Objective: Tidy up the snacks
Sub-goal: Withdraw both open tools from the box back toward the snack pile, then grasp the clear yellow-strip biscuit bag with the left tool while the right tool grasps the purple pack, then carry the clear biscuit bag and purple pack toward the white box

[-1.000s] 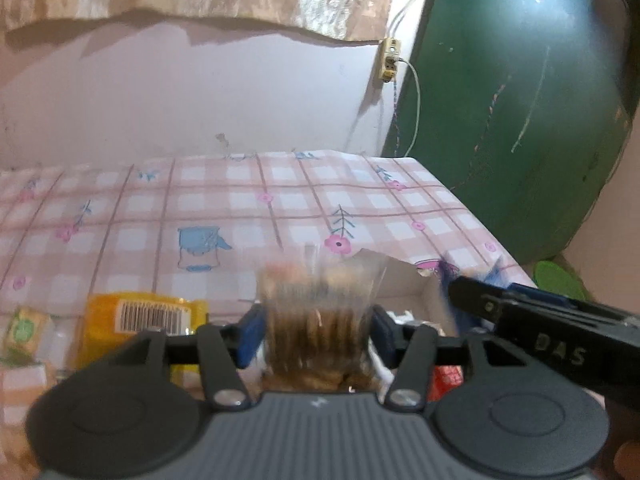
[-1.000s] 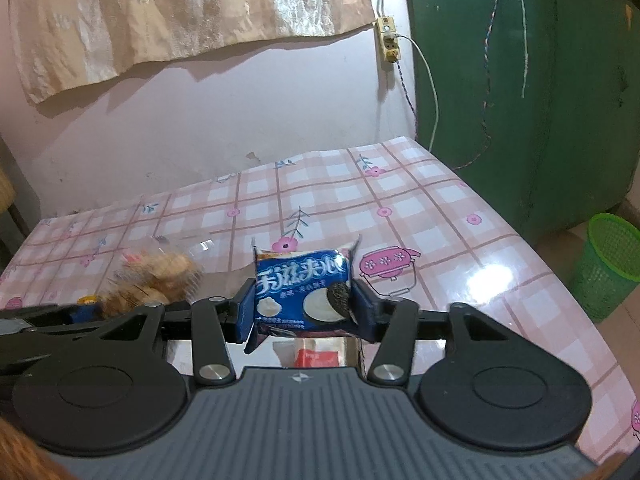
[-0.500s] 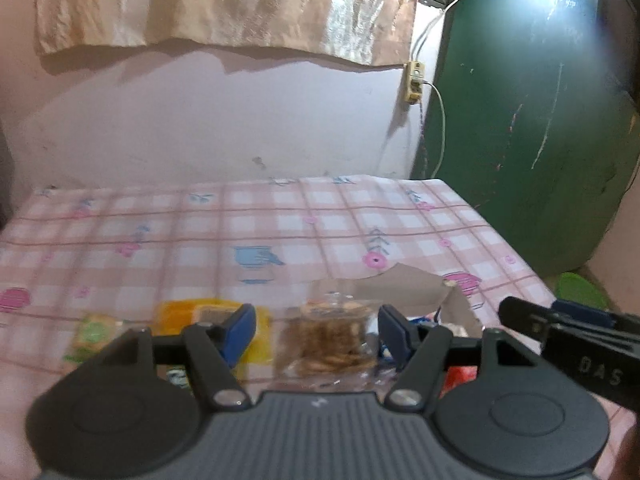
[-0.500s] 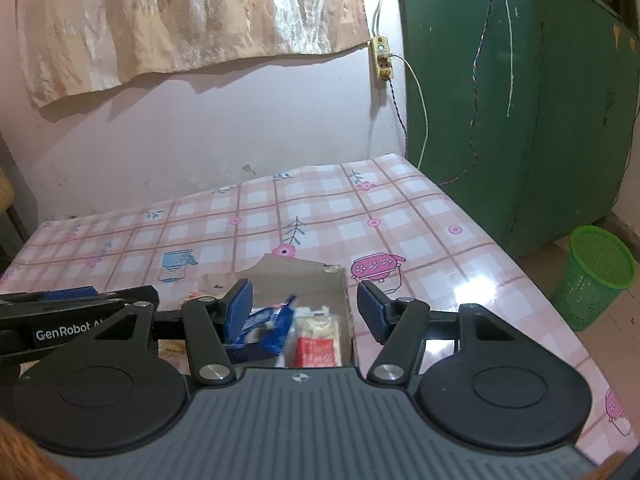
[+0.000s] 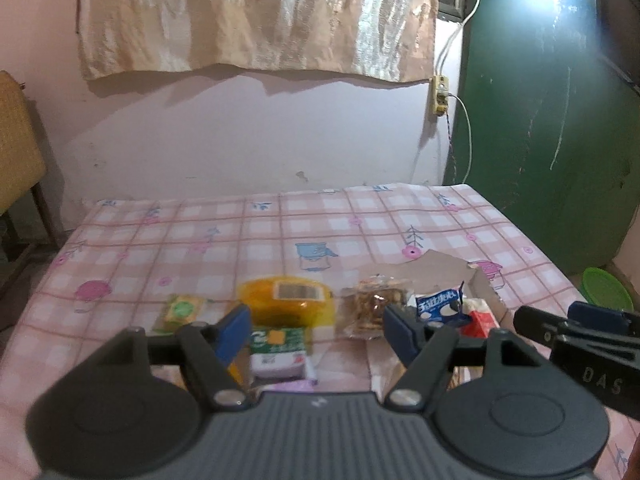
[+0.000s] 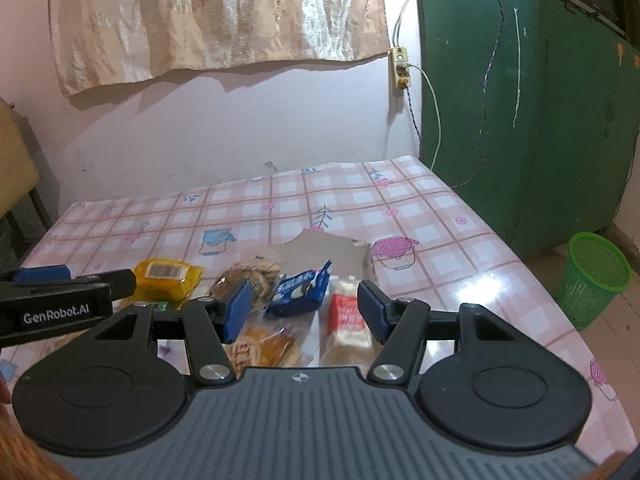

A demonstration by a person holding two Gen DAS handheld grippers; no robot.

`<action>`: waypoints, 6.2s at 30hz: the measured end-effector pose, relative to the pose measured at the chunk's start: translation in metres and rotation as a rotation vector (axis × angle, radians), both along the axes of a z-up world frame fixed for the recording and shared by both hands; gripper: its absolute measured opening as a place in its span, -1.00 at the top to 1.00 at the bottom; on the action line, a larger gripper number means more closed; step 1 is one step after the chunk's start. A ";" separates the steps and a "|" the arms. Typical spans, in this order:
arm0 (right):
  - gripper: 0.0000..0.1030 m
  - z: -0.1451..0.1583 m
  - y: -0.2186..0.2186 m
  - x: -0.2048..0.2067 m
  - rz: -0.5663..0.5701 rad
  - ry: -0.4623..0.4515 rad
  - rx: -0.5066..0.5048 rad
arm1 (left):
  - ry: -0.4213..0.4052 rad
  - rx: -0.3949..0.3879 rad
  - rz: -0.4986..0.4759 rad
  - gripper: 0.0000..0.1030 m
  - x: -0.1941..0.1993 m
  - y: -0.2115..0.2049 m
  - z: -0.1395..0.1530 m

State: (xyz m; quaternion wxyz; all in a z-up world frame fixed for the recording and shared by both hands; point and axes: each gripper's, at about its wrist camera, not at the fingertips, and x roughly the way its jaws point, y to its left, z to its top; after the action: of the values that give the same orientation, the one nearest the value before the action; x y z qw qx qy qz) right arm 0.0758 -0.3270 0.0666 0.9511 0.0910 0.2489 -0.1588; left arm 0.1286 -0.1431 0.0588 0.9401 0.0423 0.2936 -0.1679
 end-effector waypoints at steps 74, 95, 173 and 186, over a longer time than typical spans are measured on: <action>-0.63 -0.049 0.097 -0.004 0.223 0.081 0.106 | 0.021 0.315 0.152 -0.76 0.080 0.118 -0.081; -0.75 -0.060 0.098 0.011 0.220 0.116 0.102 | 0.089 0.180 0.029 -0.98 0.038 0.072 -0.090; -0.12 -0.021 0.125 -0.073 0.291 0.060 0.022 | -0.008 0.006 0.167 0.13 -0.102 0.120 -0.016; -0.12 -0.012 0.116 -0.095 0.264 0.027 0.017 | -0.023 0.003 0.139 0.13 -0.116 0.110 -0.008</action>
State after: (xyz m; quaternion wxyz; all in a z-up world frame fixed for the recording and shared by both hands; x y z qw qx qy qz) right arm -0.0189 -0.2112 0.0548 0.9595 0.0634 0.2727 -0.0311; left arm 0.0129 -0.0336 0.0510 0.9528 0.0250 0.2851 -0.1014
